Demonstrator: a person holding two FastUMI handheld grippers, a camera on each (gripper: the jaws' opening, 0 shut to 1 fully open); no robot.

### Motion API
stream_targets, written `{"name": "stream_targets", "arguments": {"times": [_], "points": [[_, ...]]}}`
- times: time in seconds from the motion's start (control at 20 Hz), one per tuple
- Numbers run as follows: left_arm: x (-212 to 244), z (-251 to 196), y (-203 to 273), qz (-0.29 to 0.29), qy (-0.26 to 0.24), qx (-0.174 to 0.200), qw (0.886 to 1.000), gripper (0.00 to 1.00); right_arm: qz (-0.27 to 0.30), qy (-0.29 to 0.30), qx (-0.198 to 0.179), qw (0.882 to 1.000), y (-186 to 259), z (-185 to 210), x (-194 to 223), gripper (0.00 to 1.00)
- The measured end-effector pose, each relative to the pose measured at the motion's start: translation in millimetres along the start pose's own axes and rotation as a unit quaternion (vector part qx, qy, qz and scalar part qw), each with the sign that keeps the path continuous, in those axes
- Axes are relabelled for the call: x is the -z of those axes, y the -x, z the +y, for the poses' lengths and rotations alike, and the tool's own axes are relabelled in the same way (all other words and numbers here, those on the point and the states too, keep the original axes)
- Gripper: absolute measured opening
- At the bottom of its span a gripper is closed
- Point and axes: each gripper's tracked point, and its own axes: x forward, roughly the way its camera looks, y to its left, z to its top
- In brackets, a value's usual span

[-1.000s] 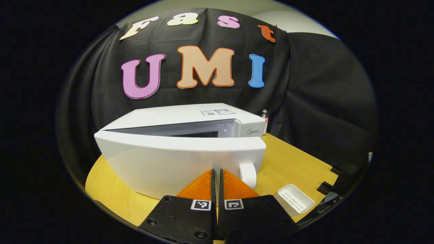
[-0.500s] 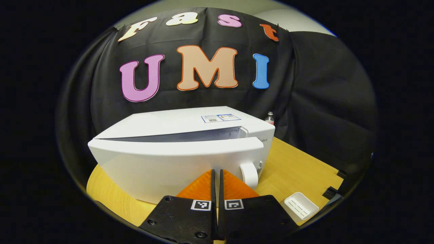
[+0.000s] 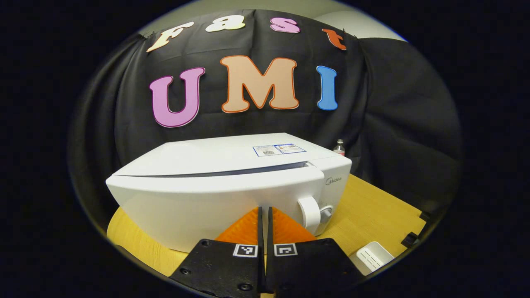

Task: Open the microwave oven with the left hand, put the food in, and close the microwave oven.

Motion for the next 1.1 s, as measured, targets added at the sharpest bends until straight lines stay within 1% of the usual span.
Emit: {"name": "stream_targets", "arguments": {"times": [0.15, 0.2, 0.25, 0.35, 0.4, 0.45, 0.5, 0.55, 0.65, 0.8, 0.9, 0.95, 1.0, 1.1], "points": [[-2, 1, -1, -0.009, 0.014, -0.008, 1.0, 0.0, 0.002, -0.001, 0.002, 1.0, -3, -1, 0, 0.92], [-2, 1, -2, -0.012, 0.019, -0.01, 1.0, 0.0, 0.003, 0.0, 0.001, 1.0, -5, -1, -1, 1.0], [-3, 1, -2, -0.015, 0.021, -0.015, 1.0, 0.0, 0.003, 0.0, 0.001, 1.0, -7, 0, 0, 0.92], [-4, 4, -4, -0.016, 0.015, -0.029, 0.999, 0.0, 0.003, 0.004, 0.0, 1.0, -8, 1, 0, 0.92], [-7, 3, -9, -0.023, 0.013, -0.029, 0.999, 0.0, 0.004, 0.005, -0.002, 1.0, -10, 3, 1, 0.92], [-7, 9, -13, -0.017, 0.007, -0.041, 0.999, 0.0, 0.006, 0.006, -0.005, 1.0, -12, 5, 2, 0.92], [-2, 5, -11, -0.01, 0.014, -0.034, 0.999, 0.0, 0.009, 0.008, -0.01, 1.0, -13, 8, 4, 0.92], [-7, 5, -12, -0.025, 0.014, -0.033, 0.999, 0.01, 0.009, 0.011, -0.011, 1.0, -14, 9, 3, 0.92], [-5, 2, -12, -0.021, 0.003, -0.032, 0.999, 0.01, 0.009, 0.014, -0.016, 1.0, -14, 13, 3, 0.92], [-1, 1, -14, -0.017, 0.005, -0.024, 1.0, 0.01, 0.011, 0.017, -0.019, 1.0, -16, 15, 5, 0.92], [2, -2, -13, -0.01, -0.005, -0.019, 1.0, 0.01, 0.011, 0.013, -0.022, 1.0, -17, 17, 5, 0.92], [2, 1, -12, -0.005, -0.012, -0.022, 1.0, 0.01, 0.009, 0.012, -0.024, 1.0, -16, 19, 4, 0.92], [2, 4, -9, 0.001, -0.016, -0.026, 1.0, 0.01, 0.006, 0.013, -0.026, 1.0, -16, 20, 2, 0.92], [-6, 2, 5, -0.003, -0.007, -0.019, 1.0, 0.01, -0.001, 0.015, -0.029, 0.999, -16, 23, -1, 0.92]]}}
